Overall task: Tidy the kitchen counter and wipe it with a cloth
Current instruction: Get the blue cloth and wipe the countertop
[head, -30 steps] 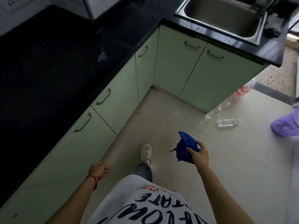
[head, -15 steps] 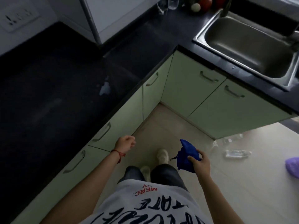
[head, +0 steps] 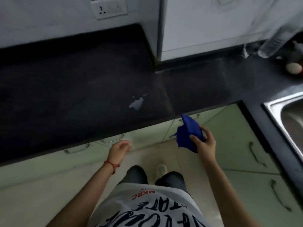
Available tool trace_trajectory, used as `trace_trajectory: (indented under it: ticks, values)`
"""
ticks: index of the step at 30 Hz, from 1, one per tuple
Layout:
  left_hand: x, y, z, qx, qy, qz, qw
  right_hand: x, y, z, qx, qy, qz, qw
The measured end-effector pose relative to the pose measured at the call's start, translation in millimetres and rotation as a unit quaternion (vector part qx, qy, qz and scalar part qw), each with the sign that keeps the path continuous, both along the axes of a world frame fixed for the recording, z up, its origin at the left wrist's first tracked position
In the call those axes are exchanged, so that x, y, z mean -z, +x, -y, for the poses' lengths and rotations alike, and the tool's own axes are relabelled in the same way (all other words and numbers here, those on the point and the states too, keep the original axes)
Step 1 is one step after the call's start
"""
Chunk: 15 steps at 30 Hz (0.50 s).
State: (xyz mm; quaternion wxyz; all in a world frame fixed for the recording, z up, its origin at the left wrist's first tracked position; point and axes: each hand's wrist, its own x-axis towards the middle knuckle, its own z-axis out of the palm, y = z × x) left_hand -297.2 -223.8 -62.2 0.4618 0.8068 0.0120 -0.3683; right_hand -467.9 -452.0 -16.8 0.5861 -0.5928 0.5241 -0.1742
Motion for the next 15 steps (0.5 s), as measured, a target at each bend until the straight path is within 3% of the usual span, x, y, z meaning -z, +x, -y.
trace_trajectory:
  ticks: [4, 8, 10, 12, 15]
  values:
    - [-24, 1, -2, -0.025, 0.027, 0.154, 0.987, -29, 55, 29, -0.071, -0.008, 0.077, 0.994]
    - [-29, 25, -12, 0.002, 0.118, 0.306, 0.945, -29, 111, 36, -0.136, -0.008, 0.104, 0.985]
    - [-23, 40, -17, 0.026, 0.158, 0.335, 0.929, -19, 133, 35, -0.171, -0.022, 0.055, 0.983]
    - [-16, 56, -21, 0.052, 0.207, 0.33, 0.92, -4, 147, 31, -0.236, -0.095, -0.066, 0.965]
    - [-8, 75, -25, 0.094, 0.273, 0.321, 0.902, 10, 150, 21, -0.282, -0.289, -0.225, 0.887]
